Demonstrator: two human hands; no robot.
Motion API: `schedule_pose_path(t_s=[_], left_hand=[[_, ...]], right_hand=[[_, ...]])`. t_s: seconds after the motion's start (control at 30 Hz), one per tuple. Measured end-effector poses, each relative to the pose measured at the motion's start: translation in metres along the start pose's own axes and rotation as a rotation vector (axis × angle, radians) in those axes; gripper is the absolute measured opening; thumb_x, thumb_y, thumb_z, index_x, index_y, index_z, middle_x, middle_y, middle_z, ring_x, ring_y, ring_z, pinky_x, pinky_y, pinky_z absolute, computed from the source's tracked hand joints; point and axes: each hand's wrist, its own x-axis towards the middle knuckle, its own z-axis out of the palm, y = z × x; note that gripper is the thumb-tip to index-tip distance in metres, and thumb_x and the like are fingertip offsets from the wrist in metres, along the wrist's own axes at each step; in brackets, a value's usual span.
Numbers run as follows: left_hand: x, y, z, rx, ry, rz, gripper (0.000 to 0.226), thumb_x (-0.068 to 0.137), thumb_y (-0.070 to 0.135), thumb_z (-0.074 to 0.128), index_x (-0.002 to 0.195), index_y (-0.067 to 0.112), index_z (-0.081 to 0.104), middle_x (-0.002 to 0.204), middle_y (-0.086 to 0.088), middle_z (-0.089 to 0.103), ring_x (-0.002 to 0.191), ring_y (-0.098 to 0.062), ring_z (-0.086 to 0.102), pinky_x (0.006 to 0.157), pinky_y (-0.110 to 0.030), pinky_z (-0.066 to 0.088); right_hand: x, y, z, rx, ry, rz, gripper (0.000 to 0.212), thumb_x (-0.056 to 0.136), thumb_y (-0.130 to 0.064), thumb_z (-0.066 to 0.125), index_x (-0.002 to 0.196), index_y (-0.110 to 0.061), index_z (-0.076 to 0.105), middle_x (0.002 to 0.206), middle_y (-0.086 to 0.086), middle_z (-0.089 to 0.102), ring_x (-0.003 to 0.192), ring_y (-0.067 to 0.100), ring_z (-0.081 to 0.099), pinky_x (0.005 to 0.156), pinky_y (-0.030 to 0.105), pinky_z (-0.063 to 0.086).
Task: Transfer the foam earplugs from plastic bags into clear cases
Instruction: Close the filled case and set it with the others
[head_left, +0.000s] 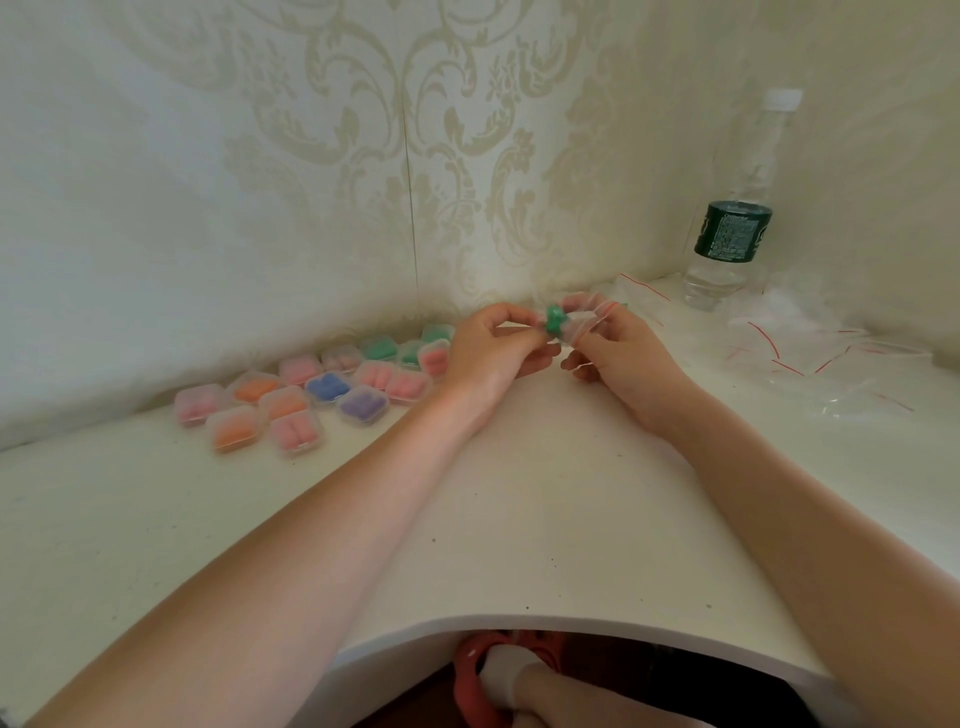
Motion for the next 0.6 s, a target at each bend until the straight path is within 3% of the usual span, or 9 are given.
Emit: schedule_pose_path(t_s=[0.1, 0.2, 0.33, 0.43, 0.6], left_hand=[[-0.0002, -0.0004, 0.0010, -0.015, 0.019, -0.002, 0.012, 0.083, 0.001, 0.068, 0.079, 0.008, 0.060, 0.073, -0.008, 0.067, 0.065, -0.015, 0.068, 0.064, -0.024, 0.058], [0.0010, -0.0032, 0.0006, -0.008, 0.026, 0.022, 0.013, 0.085, 0.002, 0.066, 0.075, 0.005, 0.058, 0.071, -0.008, 0.065, 0.062, -0.012, 0.066, 0.062, -0.022, 0.057], [0.0045, -0.0034, -0.0003, -0.072, 0.037, -0.040, 0.014, 0.092, -0.003, 0.054, 0.080, 0.004, 0.055, 0.075, -0.011, 0.063, 0.058, -0.007, 0.065, 0.061, -0.019, 0.056], [0.0058, -0.0024, -0.0011, -0.115, 0.042, -0.076, 0.020, 0.090, -0.013, 0.049, 0.079, 0.004, 0.053, 0.076, -0.010, 0.062, 0.058, -0.008, 0.065, 0.060, -0.018, 0.057], [0.0065, -0.0027, -0.0002, -0.105, 0.093, -0.059, 0.021, 0.086, -0.014, 0.052, 0.078, 0.006, 0.055, 0.078, -0.011, 0.061, 0.064, -0.012, 0.065, 0.060, -0.020, 0.057]], right_hand=[[-0.0010, -0.0015, 0.0020, -0.088, -0.001, -0.030, 0.029, 0.099, -0.007, 0.038, 0.116, -0.022, 0.058, 0.089, -0.004, 0.062, 0.060, 0.011, 0.057, 0.055, 0.017, 0.047], [-0.0031, -0.0015, 0.0023, -0.094, -0.013, -0.058, 0.019, 0.099, -0.011, 0.044, 0.109, -0.021, 0.058, 0.085, -0.002, 0.062, 0.062, 0.013, 0.057, 0.054, 0.015, 0.047], [0.0000, -0.0004, 0.0005, -0.065, 0.001, 0.018, 0.021, 0.096, -0.008, 0.045, 0.113, -0.012, 0.058, 0.089, 0.009, 0.064, 0.061, 0.012, 0.060, 0.055, 0.019, 0.047], [-0.0009, -0.0006, 0.0029, -0.105, -0.045, -0.004, 0.019, 0.096, -0.013, 0.052, 0.112, -0.006, 0.060, 0.094, 0.004, 0.067, 0.059, 0.010, 0.060, 0.056, 0.020, 0.049], [-0.0063, -0.0053, 0.0063, -0.164, -0.043, -0.090, 0.020, 0.093, -0.023, 0.061, 0.111, -0.017, 0.067, 0.090, -0.003, 0.067, 0.058, 0.005, 0.060, 0.060, 0.021, 0.051]])
